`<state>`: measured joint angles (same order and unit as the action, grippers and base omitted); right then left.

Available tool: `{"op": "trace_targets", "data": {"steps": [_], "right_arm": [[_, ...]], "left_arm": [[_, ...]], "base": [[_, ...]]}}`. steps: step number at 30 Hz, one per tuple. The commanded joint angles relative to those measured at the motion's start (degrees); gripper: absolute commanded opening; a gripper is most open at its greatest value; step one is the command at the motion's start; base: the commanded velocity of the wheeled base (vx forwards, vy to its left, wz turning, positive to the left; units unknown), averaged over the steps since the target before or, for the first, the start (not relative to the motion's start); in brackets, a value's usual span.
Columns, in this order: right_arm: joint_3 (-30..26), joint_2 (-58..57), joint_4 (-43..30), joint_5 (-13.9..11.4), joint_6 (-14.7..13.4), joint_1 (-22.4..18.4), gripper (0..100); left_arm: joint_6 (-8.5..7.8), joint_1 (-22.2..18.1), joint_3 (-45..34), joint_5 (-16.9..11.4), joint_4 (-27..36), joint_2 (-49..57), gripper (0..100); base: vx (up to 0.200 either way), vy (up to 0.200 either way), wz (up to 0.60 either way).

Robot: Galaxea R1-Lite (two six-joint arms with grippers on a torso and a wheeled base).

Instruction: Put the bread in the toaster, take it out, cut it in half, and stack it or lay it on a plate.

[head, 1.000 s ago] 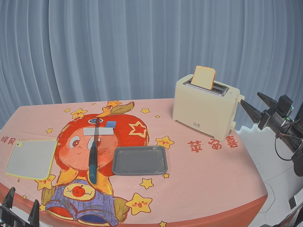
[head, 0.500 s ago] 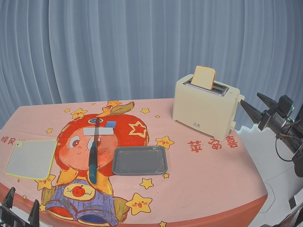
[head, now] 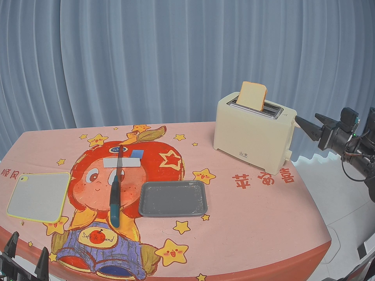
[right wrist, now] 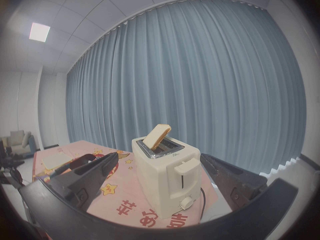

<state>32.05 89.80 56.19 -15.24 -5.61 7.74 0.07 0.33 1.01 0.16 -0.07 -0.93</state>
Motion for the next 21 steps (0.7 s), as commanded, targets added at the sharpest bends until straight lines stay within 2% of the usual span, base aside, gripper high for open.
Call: {"op": "trace_targets", "data": {"steps": [1, 21], "right_arm": [[1.3, -0.5, -0.5, -0.1, -2.7, -0.5, 100], [13.8, 7.6, -1.7, 0.0, -2.6, -1.0, 100]], "left_arm": [[0.01, -0.1, -1.0, 0.0, 0.0, 0.1, 100], [0.01, 0.0, -1.0, 0.0, 0.0, 0.0, 100]], "base": [[0.000, 0.000, 0.00], [0.000, 0.000, 0.00]]}}
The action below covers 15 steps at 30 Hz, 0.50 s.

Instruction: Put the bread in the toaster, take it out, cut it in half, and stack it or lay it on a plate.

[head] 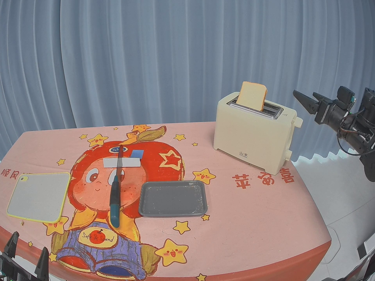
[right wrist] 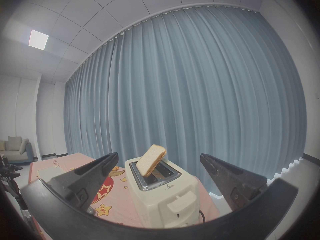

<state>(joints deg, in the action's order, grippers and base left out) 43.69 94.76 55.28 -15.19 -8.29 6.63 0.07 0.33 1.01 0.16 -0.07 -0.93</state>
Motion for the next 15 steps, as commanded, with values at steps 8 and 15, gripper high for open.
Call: {"op": "trace_targets", "data": {"steps": [8, 15], "right_arm": [[7.5, 3.0, -8.8, 0.0, 0.6, 0.6, 100], [8.5, 3.6, -11.9, -1.4, 3.7, 0.9, 100]], "left_arm": [[0.01, 0.0, -1.0, -0.1, 0.0, 0.0, 100], [0.01, -0.1, -1.0, 0.0, 0.0, 0.1, 100]], "base": [[0.000, 0.000, 0.00], [0.000, 0.000, 0.00]]}}
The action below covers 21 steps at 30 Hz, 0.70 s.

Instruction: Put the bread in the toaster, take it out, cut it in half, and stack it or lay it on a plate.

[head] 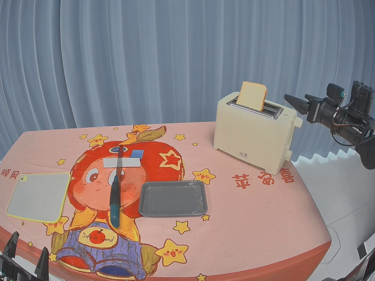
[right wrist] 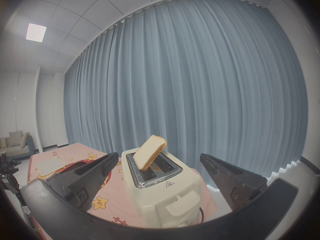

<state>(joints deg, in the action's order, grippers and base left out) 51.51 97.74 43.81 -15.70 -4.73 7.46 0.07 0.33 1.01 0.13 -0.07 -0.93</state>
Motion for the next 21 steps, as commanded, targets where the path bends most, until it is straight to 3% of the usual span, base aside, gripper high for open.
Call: {"op": "trace_targets", "data": {"steps": [1, 15, 21], "right_arm": [[0.9, 0.6, -0.6, -1.3, 0.2, 0.1, 100], [10.8, 5.1, -9.4, -5.3, 0.0, 1.2, 100], [19.2, 7.7, -18.9, -6.8, -0.5, 2.4, 100]], "left_arm": [[0.01, 0.0, -1.0, 0.0, 0.0, 0.1, 100], [0.01, 0.0, -1.0, 0.0, 0.0, 0.0, 100], [0.01, 0.0, -1.0, 0.0, 0.0, 0.1, 100]], "base": [[0.000, 0.000, 0.00], [0.000, 0.000, 0.00], [0.000, 0.000, 0.00]]}}
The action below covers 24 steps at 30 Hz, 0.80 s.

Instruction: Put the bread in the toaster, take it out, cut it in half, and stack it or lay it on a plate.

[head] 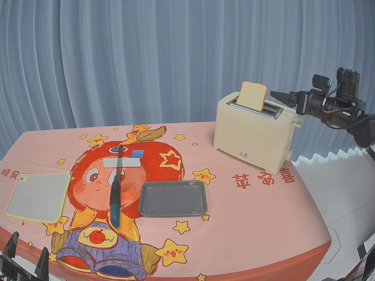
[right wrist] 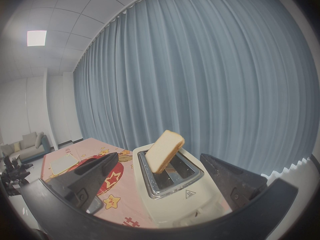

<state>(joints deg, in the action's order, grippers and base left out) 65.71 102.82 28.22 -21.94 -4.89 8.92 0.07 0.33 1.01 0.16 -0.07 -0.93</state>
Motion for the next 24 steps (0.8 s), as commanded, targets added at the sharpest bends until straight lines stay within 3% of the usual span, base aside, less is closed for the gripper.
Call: {"op": "trace_targets", "data": {"steps": [1, 9, 11, 16, 24], "right_arm": [[6.2, 3.1, -4.7, -0.6, -0.5, 1.0, 100], [14.4, 7.5, -13.8, -0.7, -1.9, 1.3, 100], [16.6, 8.9, -15.1, -0.8, -3.3, 1.3, 100], [21.3, 11.9, -15.9, -0.7, -6.1, 1.4, 100], [24.3, 16.5, -15.9, -0.3, -6.4, 1.6, 100]], "left_arm": [[0.01, 0.0, -1.0, 0.0, 0.0, 0.1, 100], [0.01, 0.0, -1.0, 0.0, 0.0, 0.1, 100], [0.01, 0.0, -1.0, -0.1, 0.0, 0.0, 100], [0.01, 0.0, -1.0, 0.0, 0.0, 0.1, 100], [0.01, -0.1, -1.0, 0.0, 0.0, 0.0, 100]], "base": [[0.000, 0.000, 0.00], [0.000, 0.000, 0.00], [0.000, 0.000, 0.00], [0.000, 0.000, 0.00], [0.000, 0.000, 0.00]]}}
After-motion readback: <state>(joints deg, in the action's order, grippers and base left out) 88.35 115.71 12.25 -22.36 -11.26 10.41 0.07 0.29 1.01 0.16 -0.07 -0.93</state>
